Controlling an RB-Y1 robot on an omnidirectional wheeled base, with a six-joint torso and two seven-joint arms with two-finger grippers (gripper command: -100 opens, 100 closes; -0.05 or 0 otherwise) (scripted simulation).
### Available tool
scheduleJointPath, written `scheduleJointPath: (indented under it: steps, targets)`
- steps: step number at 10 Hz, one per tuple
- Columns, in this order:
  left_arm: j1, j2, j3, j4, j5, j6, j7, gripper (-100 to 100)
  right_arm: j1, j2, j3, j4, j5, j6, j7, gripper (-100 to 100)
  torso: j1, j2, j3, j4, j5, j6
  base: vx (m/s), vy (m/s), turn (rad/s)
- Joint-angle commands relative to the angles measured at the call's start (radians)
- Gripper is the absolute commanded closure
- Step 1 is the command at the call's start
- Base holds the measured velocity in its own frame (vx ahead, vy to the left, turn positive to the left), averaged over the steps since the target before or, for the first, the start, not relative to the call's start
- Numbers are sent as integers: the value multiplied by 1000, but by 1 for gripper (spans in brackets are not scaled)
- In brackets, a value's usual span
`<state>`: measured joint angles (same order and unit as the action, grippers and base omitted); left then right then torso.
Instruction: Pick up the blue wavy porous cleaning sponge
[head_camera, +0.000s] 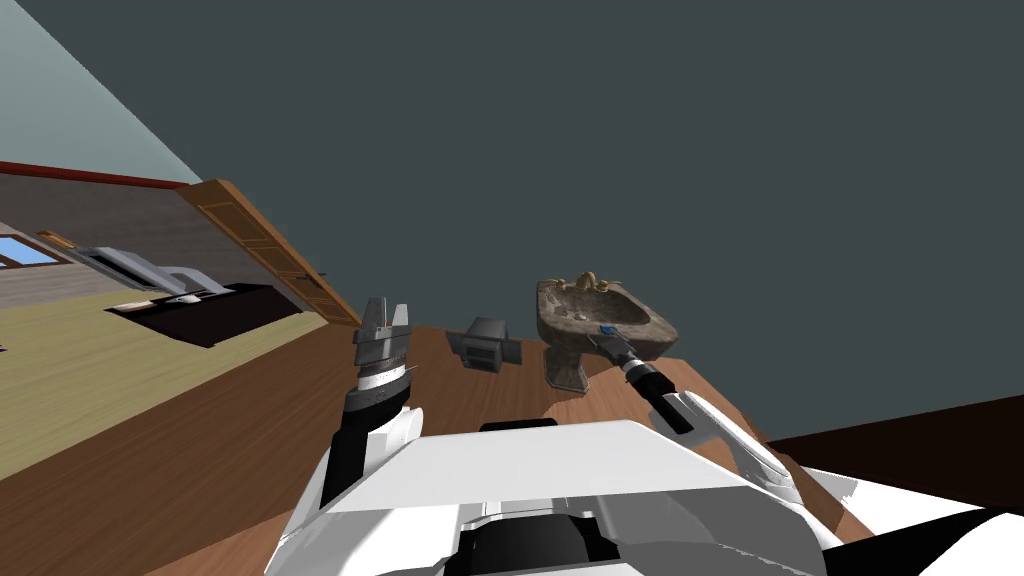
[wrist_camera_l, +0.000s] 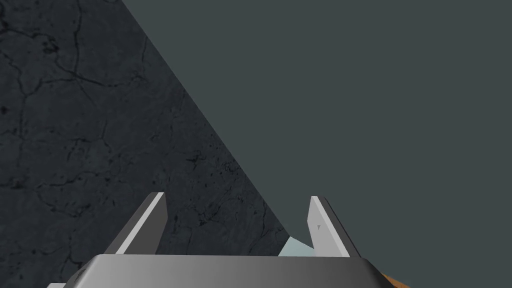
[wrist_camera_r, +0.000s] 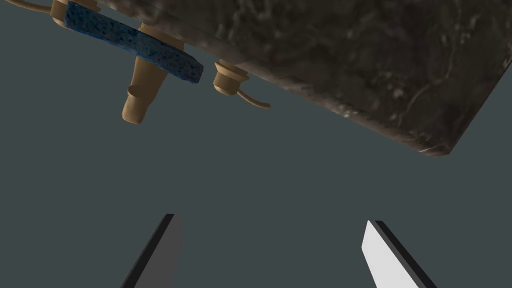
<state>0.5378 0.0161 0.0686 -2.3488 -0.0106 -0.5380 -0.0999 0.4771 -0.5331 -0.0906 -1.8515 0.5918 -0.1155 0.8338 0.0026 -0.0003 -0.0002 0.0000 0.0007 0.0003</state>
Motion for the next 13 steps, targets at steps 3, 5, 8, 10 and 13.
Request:
scheduleJointPath:
  steps: [3,5,8,10,13]
  targets:
    - [0,0,0,0,0,0,0,0,-11,-50,-1,68,80,43,76,-100,1,0,0,0,0,0,13,50,32]
    - [0,0,0,0,0,0,0,0,-17,-101,-6,128,145,77,137,-100,0,0,0,0,0,0,13,51,38]
    - [0,0,0,0,0,0,0,0,-20,-125,-9,156,177,94,166,-100,0,0,0,0,0,0,8,37,20]
    - [0,0,0,0,0,0,0,0,-25,-173,-14,208,236,124,220,-100,-1,0,0,0,0,0,4,42,41]
    - [0,0,0,0,0,0,0,0,-31,-235,-20,273,311,163,290,-100,1,0,0,0,0,0,17,59,35]
